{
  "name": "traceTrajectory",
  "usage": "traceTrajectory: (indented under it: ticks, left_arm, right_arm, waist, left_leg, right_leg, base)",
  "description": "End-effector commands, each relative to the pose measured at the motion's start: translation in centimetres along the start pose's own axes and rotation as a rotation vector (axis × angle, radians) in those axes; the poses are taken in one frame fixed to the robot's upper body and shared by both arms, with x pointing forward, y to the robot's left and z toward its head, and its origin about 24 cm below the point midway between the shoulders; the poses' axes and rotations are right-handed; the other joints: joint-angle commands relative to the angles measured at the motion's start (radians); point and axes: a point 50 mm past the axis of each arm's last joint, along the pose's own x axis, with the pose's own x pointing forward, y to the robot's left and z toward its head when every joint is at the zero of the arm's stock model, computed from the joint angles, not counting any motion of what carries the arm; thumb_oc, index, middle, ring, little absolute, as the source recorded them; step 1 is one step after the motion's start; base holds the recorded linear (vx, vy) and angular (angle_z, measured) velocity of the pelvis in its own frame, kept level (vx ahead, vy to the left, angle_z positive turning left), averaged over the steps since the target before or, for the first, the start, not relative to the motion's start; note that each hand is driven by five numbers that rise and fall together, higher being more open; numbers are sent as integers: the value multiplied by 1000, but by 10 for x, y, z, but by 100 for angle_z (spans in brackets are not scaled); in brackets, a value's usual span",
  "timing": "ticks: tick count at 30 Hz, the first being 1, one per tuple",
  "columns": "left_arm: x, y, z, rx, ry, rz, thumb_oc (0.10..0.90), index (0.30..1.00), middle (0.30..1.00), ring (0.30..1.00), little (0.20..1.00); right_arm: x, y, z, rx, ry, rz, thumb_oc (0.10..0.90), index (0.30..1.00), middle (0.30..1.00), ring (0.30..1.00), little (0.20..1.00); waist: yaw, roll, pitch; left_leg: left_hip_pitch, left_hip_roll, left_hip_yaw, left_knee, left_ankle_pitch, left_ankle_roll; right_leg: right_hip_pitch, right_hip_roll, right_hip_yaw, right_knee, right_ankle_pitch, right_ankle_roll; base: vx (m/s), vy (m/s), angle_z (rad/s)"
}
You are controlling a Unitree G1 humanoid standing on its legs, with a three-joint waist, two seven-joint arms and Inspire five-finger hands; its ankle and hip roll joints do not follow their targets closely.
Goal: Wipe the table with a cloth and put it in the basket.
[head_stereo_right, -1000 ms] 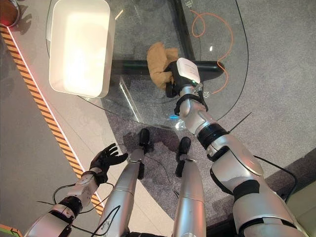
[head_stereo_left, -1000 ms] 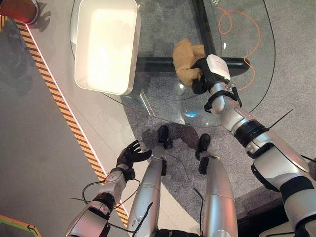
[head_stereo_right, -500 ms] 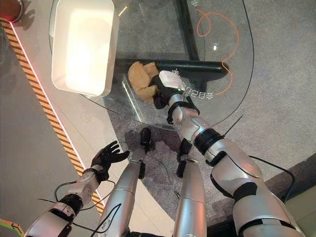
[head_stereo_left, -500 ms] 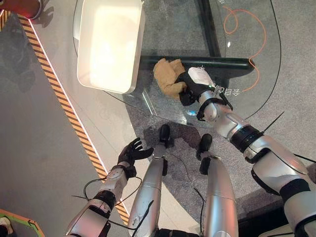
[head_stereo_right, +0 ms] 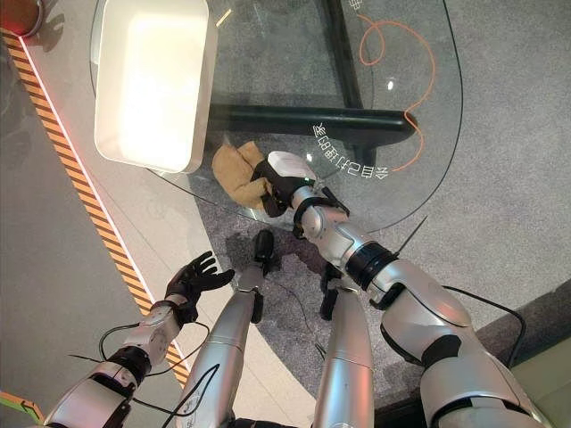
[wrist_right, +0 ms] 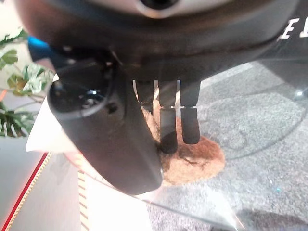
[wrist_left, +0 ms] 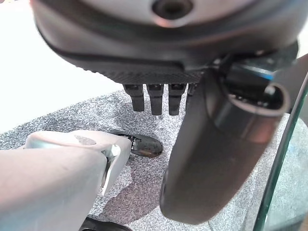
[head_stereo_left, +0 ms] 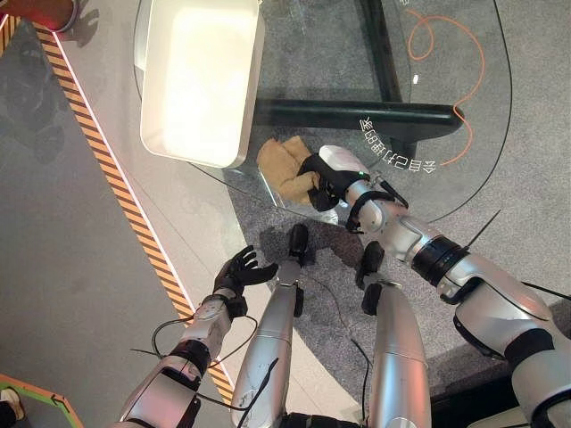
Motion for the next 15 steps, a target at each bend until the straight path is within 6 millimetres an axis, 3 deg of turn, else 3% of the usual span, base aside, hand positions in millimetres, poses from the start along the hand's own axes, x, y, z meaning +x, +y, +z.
traceTrajectory:
  ticks: [1,8,15]
  left_arm:
    - [-1,4,-4,-4,3,33,800,900,900,900,900]
    - [0,7,-2,-2,6,36,800,900,900,900,900]
    - [0,8,-3,-3,9,32,800,900,900,900,900]
  right_arm:
    - [4,-3,79,31,-331,-25,100,300,300,300,200]
    - [6,-10,71,5,-290,-74,100,300,300,300,200]
    - [12,-42,31,17,-102,-321,100,300,300,300,200]
  waist:
    - [3,8,-21]
    - [2,7,-21]
    - [6,14,-21]
  left_leg:
    - [-18,-71,115,107,-104,75]
    - [-16,-70,116,109,-103,74]
    - [-11,-67,116,106,-104,75]
  right_leg:
    - [12,22,-39,-149,86,37]
    - [14,19,-40,-149,91,39]
    - [18,15,-37,-152,98,42]
  base:
    - [0,0,0]
    - [0,0,0]
    - [0,0,0]
